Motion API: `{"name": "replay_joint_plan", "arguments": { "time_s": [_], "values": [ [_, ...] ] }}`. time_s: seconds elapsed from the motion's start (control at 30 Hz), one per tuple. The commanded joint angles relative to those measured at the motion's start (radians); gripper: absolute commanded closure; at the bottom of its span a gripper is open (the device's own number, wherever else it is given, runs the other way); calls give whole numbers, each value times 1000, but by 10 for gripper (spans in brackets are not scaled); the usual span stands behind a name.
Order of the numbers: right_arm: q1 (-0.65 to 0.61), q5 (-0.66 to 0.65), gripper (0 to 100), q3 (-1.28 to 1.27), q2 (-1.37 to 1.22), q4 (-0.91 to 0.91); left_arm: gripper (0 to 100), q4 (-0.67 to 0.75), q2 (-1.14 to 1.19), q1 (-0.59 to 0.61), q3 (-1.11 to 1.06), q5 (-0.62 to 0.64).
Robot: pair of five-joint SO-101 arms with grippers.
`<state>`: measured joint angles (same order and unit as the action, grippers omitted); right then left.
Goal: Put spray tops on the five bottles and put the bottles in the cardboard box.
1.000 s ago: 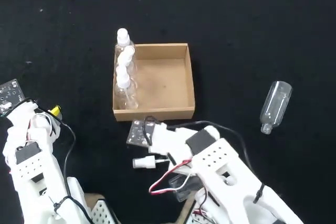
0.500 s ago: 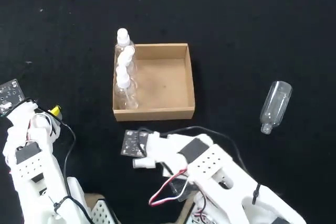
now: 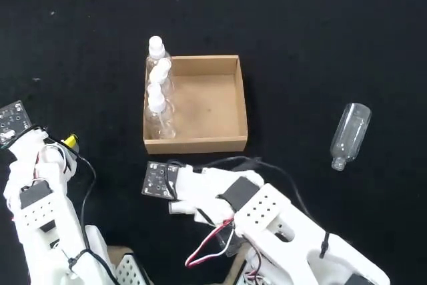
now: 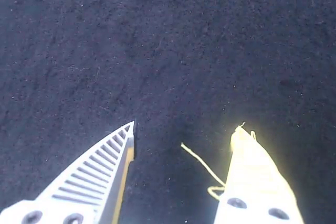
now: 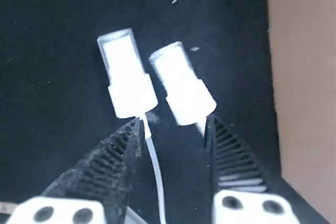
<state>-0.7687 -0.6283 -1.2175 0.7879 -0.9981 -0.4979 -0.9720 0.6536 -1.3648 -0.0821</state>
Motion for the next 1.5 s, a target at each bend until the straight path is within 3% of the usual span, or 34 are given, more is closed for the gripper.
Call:
{"name": "replay_joint_plan", "arguments": {
  "time_s": [0.0, 0.33, 0.63, 0.8, 0.97, 1.47],
  "values": [
    [-11, 11, 819, 85, -30, 14, 791, -3, -9, 12, 16, 5],
    [29, -49, 819, 177, -96, -207, 791, -3, -9, 12, 16, 5],
    [25, -68, 821, 19, -99, 49, 791, -3, -9, 12, 16, 5],
    [-43, 31, 822, 13, -101, 121, 791, -3, -9, 12, 16, 5],
    [-160, 89, 822, 8, -101, 152, 791, -3, -9, 13, 16, 5],
    [-184, 126, 822, 21, -94, 256, 791, -2, -9, 61, 19, 38]
  ]
}}
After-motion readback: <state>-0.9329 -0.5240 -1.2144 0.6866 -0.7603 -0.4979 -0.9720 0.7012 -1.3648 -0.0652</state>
